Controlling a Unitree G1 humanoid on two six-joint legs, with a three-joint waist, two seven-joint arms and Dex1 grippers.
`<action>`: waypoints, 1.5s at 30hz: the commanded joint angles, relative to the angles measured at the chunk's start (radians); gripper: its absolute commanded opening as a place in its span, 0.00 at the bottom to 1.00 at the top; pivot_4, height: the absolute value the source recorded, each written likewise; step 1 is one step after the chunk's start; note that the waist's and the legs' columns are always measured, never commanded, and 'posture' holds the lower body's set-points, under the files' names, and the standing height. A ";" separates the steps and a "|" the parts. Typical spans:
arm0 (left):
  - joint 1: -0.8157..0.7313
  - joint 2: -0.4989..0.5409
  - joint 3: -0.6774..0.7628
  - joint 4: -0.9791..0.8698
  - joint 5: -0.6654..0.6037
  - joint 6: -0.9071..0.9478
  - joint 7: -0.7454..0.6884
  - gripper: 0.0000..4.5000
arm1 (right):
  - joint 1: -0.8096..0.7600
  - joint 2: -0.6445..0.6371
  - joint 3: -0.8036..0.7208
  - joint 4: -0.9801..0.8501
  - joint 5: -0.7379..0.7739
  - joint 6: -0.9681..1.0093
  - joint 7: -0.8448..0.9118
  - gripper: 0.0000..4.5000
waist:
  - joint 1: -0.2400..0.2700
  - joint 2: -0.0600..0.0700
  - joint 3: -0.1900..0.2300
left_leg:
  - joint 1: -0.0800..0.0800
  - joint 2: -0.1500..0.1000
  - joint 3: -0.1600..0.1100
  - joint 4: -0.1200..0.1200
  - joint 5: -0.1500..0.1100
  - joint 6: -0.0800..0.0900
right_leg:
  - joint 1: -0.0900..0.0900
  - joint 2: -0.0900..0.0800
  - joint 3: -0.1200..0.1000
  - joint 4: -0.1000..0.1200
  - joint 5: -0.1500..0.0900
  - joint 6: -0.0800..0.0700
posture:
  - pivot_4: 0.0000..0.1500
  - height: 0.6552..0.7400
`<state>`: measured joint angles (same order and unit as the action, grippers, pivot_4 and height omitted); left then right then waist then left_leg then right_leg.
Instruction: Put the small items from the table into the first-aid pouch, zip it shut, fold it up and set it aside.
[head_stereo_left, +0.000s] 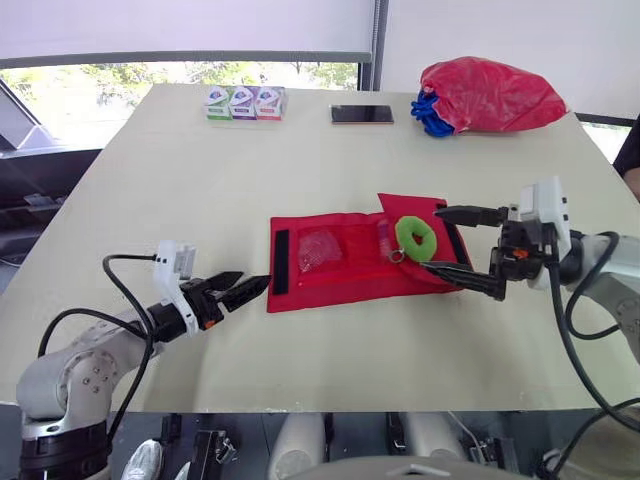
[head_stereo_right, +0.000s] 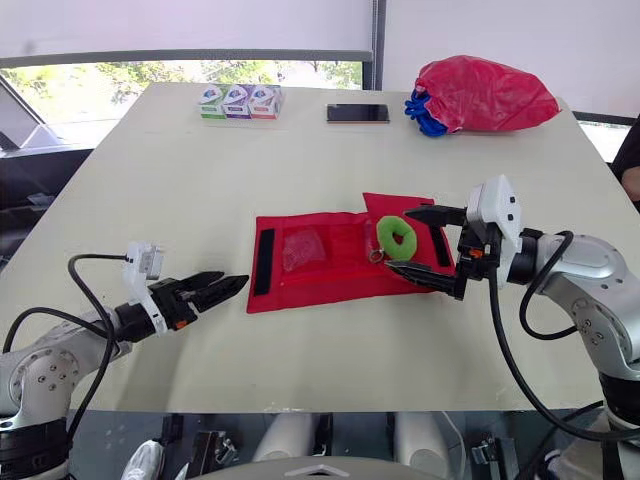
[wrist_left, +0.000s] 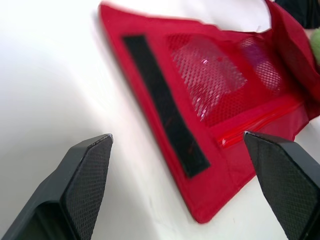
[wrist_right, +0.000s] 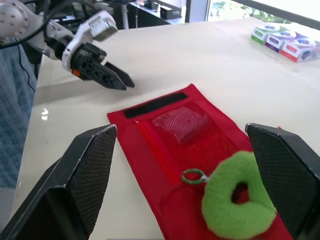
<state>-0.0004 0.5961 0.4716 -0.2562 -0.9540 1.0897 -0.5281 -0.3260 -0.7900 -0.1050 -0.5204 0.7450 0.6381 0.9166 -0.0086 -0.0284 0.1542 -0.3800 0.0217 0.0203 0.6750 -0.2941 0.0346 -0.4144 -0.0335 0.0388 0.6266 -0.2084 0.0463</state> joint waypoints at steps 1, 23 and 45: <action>-0.039 -0.029 0.076 0.064 -0.132 0.132 0.097 1.00 | -0.025 -0.011 -0.013 -0.038 0.006 -0.015 0.006 0.97 | 0.000 -0.001 0.000 | 0.000 0.000 -0.001 0.000 0.000 0.000 | 0.000 0.000 -0.001 0.000 0.000 0.000 | 1.00 1.00; -0.336 -0.175 0.118 0.441 -0.436 0.444 0.416 1.00 | -0.033 0.027 0.023 -0.066 -0.019 -0.034 -0.029 0.97 | 0.022 0.003 -0.002 | 0.000 -0.004 -0.003 0.003 0.001 0.000 | 0.003 -0.002 -0.002 0.001 -0.001 -0.002 | 1.00 1.00; -0.428 0.275 -0.328 0.517 -0.080 0.294 -0.226 0.03 | -0.074 0.052 0.087 0.091 -0.114 -0.084 0.013 1.00 | 0.017 0.002 -0.001 | 0.000 -0.006 -0.002 0.003 0.001 0.000 | 0.002 -0.001 -0.003 0.000 -0.002 -0.005 | 1.00 1.00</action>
<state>-0.4010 0.8207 0.2192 0.2280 -1.1205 1.4528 -0.6265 -0.3775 -0.7390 -0.0276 -0.4472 0.6572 0.5843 0.9129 0.0080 -0.0263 0.1530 -0.3801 0.0150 0.0183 0.6772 -0.2933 0.0343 -0.4124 -0.0347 0.0361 0.6265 -0.2110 0.0415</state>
